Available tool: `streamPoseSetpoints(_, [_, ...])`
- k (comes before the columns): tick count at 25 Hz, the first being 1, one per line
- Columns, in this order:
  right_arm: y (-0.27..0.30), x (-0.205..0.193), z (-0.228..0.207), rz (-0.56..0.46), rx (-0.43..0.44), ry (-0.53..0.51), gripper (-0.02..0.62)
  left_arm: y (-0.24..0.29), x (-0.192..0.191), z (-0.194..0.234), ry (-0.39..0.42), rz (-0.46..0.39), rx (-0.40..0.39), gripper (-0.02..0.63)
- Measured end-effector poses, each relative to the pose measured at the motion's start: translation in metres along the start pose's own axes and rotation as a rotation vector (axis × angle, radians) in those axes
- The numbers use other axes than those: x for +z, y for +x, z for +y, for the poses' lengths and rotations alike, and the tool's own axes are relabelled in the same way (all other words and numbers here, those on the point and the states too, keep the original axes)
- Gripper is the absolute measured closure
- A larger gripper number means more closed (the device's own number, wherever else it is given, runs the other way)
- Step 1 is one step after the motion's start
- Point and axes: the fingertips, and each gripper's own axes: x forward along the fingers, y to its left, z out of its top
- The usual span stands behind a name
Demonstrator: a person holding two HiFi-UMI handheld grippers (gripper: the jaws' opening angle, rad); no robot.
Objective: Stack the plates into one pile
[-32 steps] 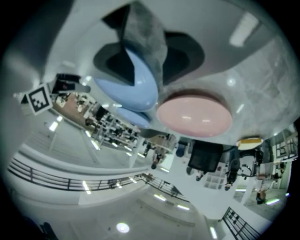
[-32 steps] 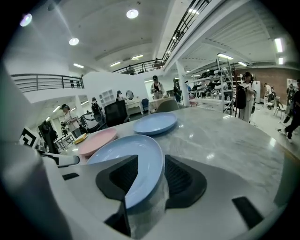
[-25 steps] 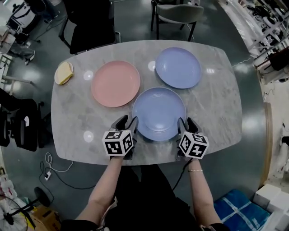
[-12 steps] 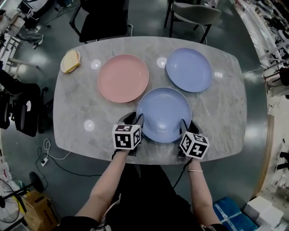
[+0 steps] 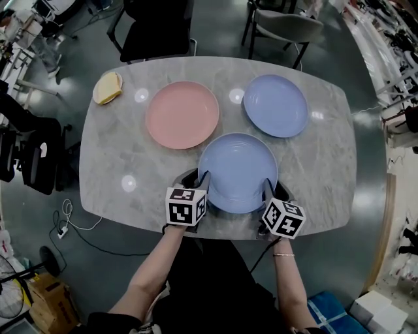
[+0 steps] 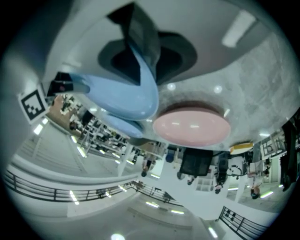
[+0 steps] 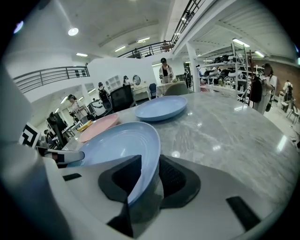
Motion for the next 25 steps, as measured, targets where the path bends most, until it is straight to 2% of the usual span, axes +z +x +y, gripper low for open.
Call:
streamPoseSetpoints(6, [-0.026,0.013,0.011,-0.065,0.031,0.013,0.486,-0.028,0.011,-0.008,0.003,-0.064,0.002,0.500])
streamPoseSetpoints(11, [-0.032,0.029,0.038,-0.097,0.096,-0.022,0.486,-0.056,0.025,0.006,-0.013,-0.124,0.040,0.503])
streamPoseSetpoints(19, [-0.016,0.054,0.106,-0.115,0.183,-0.104,0.486,-0.092,0.049,0.061,-0.040,-0.190,0.120,0.508])
streamPoseSetpoints(25, [0.007,0.062,0.152,-0.105,0.206,-0.138,0.486,-0.103,0.065,0.109,-0.071,-0.219,0.158,0.520])
